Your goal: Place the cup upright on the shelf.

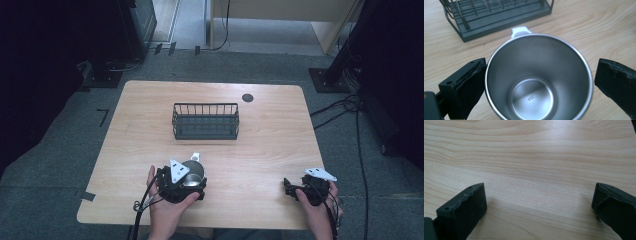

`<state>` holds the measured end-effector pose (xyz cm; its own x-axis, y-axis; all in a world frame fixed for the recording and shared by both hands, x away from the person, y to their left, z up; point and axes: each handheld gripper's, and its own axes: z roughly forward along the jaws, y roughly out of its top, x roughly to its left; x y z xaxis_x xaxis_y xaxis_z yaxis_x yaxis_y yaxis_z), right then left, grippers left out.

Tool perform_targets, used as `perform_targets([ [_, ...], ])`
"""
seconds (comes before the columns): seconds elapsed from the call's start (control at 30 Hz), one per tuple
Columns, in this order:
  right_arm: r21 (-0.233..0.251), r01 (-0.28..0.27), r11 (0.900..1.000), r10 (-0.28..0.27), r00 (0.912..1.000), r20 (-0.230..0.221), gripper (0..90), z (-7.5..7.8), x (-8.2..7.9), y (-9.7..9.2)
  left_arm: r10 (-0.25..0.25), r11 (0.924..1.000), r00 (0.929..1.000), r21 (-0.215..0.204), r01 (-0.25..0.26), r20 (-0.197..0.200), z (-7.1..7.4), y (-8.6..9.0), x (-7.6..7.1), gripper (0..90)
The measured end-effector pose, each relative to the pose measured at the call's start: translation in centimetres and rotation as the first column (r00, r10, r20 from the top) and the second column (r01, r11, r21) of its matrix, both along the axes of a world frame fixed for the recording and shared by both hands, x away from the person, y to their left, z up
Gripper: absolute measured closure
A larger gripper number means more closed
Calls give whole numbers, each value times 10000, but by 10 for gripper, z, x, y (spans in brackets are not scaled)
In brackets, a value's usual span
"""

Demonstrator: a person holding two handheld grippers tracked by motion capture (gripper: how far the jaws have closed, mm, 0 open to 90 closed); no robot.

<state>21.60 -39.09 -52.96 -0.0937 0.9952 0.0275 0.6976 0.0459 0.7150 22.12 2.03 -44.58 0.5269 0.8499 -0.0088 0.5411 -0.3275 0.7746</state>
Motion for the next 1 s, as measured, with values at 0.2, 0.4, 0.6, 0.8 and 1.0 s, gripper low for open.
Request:
perform_targets([
  [0.2, 3, 0, 10000, 0, 10000, -1, 0, 0, 0, 0, -24, 9979, 9999, 654, 32, -132, -8, -2, 3, 0],
  [0.4, -3, 3, 10000, -3, 10000, -2, 0, 0, 0, 0, -647, 9962, 9978, 577, 655, -162, -12, 10, 6, 9],
  [0.6, -4, 4, 10000, -4, 10000, -2, 0, 0, 0, 0, -418, 9981, 9981, 432, 437, -443, -14, 35, 10, 9],
  [0.8, 2, 0, 10000, 0, 10000, -1, 0, 0, 0, 0, 280, 9977, 9981, 639, -244, -554, -14, 59, 14, 9],
  [1.0, -4, 3, 10000, -3, 10000, -1, 0, 0, 0, 0, 952, 9950, 9943, 345, -936, -490, -15, 57, 10, 9],
])
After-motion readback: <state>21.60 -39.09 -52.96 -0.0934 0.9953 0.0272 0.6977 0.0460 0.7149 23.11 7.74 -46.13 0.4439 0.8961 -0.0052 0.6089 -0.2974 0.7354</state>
